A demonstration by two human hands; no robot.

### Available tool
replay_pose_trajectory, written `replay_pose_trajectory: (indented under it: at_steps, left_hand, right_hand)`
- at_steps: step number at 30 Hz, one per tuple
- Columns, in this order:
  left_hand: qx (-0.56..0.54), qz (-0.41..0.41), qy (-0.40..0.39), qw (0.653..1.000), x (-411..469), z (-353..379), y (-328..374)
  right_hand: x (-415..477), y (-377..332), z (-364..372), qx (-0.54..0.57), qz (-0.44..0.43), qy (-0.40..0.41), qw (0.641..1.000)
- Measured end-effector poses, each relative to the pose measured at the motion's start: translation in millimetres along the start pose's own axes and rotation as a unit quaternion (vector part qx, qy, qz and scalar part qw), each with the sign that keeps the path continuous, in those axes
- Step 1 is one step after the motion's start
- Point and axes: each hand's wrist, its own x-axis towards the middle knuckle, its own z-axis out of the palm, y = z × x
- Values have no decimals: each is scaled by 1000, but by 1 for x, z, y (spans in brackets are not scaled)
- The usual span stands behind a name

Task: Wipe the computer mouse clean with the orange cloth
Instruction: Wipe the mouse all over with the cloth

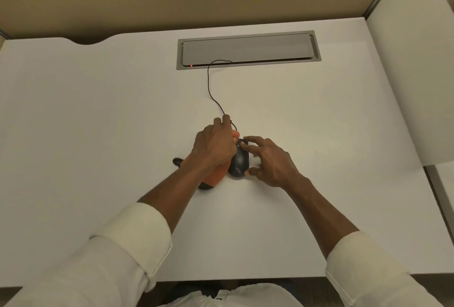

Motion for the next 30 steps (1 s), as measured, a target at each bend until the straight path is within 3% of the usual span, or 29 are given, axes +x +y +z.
replay_pose_trajectory:
  at_steps: [13, 25, 30]
  left_hand:
    - [58, 44, -9, 997, -62, 4, 19]
    - [19, 7, -25, 999, 3, -5, 3]
    - [27, 15, -10, 999, -13, -3, 6]
  right_hand:
    - [1, -1, 0, -5, 0, -4, 1000]
    - [0, -2, -1, -16, 0, -2, 1000]
    - [0, -4, -1, -18, 3, -1, 1000]
